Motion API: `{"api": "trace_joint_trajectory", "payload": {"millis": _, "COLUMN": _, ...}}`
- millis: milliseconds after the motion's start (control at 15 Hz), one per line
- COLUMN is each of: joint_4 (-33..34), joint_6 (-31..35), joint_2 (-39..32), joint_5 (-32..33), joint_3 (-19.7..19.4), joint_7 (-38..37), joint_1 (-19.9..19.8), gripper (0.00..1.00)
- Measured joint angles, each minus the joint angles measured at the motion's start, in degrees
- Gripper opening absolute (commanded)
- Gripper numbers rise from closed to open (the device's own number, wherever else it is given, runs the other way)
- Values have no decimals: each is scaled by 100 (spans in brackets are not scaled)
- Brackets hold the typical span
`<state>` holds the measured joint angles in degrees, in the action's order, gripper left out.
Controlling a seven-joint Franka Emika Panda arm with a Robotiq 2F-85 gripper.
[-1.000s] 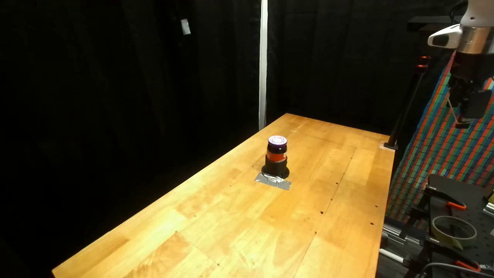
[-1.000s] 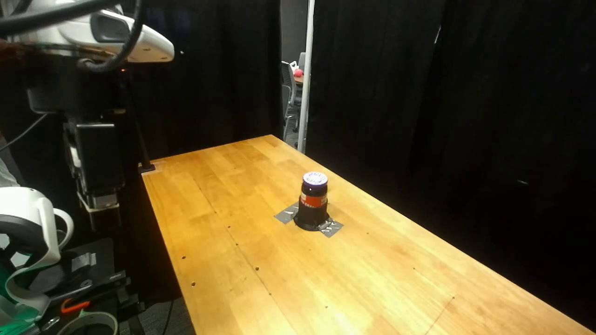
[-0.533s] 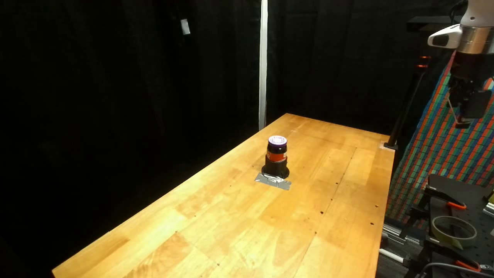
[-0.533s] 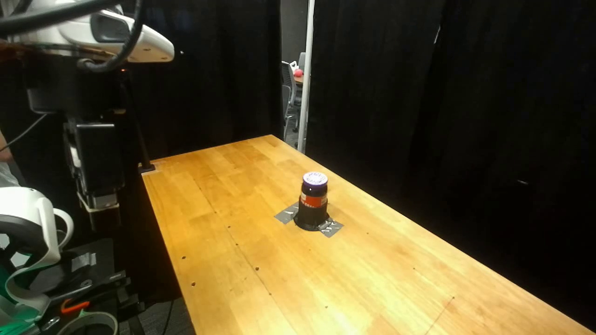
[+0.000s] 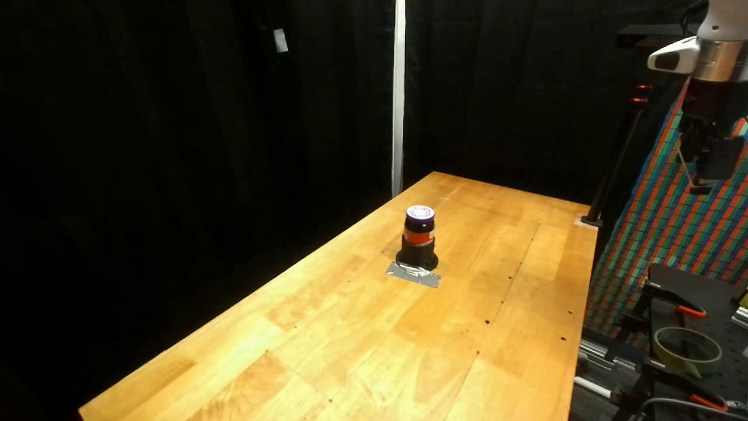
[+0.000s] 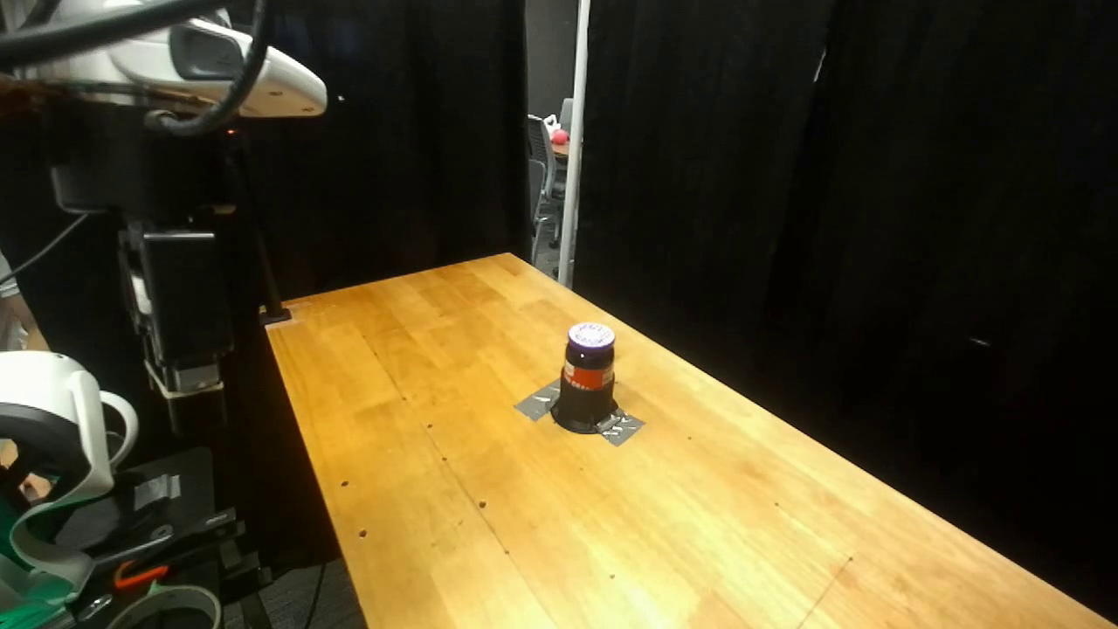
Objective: Put an elastic band over the bottom of the brown coffee cup on the table
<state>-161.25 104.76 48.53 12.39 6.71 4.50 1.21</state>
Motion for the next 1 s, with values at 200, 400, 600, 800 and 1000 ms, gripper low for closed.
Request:
{"api": "trace_joint_trajectory", "payload": {"millis": 200, "joint_4": 50, "joint_6": 5, "joint_2": -37, "joint_5": -2, "joint_3": -24, "joint_7": -7, "joint_1": 5, "gripper": 100}}
{"api": "trace_joint_trajectory", "payload": {"millis": 400, "joint_4": 317, "joint_6": 343, "joint_2": -481, "joint_5": -156, "joint_3": -39, "joint_7": -150, "joint_1": 32, "gripper": 100}}
{"api": "trace_joint_trajectory", "payload": {"millis": 600, "joint_4": 671, "joint_6": 1054, "joint_2": -1288, "joint_5": -476, "joint_3": -41, "joint_7": -268, "joint_1": 101, "gripper": 100}}
{"api": "trace_joint_trajectory", "payload": {"millis": 800, "joint_4": 1184, "joint_6": 1826, "joint_2": -2268, "joint_5": -833, "joint_3": -43, "joint_7": -328, "joint_1": 220, "gripper": 100}}
{"api": "trace_joint_trajectory", "payload": {"millis": 1000, "joint_4": 1730, "joint_6": 2529, "joint_2": -3202, "joint_5": -1052, "joint_3": -17, "joint_7": -403, "joint_1": 332, "gripper": 100}}
